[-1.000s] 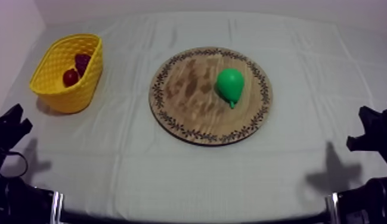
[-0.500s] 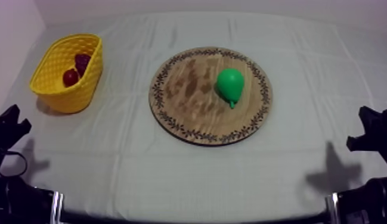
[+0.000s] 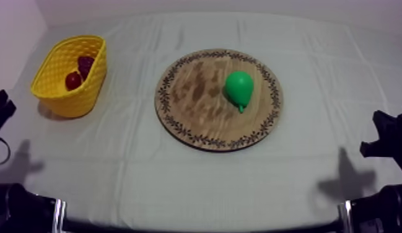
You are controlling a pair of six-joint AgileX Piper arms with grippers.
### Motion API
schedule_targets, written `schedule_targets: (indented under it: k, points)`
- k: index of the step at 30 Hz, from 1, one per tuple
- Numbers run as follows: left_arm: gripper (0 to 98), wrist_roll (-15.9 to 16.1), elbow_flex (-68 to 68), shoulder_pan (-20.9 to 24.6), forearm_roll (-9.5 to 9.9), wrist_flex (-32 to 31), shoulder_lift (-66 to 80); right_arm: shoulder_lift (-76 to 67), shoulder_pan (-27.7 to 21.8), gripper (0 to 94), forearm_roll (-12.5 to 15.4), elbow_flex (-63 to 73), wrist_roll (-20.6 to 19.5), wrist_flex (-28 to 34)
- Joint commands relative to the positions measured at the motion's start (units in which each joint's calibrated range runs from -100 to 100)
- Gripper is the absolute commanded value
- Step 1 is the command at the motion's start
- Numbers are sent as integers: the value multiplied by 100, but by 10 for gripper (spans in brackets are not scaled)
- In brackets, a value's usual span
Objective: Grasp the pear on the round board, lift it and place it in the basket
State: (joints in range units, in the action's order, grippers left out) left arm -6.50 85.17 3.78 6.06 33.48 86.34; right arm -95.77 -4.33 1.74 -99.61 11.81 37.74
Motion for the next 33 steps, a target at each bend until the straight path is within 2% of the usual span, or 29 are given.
schedule_targets:
  k: [1,8,15,18,23,25,28,33]
  points:
    - [0,14,-978,-52,-104,190,-604,1,-3,5,-1,-5,-2,1]
    - [0,21,-2913,-216,-284,807,-1988,1,-4,5,-1,-5,2,1]
    - [0,-178,-4625,-490,-260,1428,-3254,1,-4,5,-1,-5,3,1]
    - [0,-419,-5165,-802,-27,1593,-3725,1,-4,5,-1,-5,3,1]
    - [0,-987,-5789,-1590,644,1841,-4434,1,-4,5,-1,-5,3,1]
    - [0,-1170,-6046,-1860,829,1962,-4701,1,-4,5,-1,-5,3,1]
    - [0,-1372,-6499,-2207,993,2217,-5102,1,-4,5,-1,-5,3,1]
    - [0,-1549,-7416,-2670,1073,2812,-5802,1,-4,5,-1,-5,3,1]
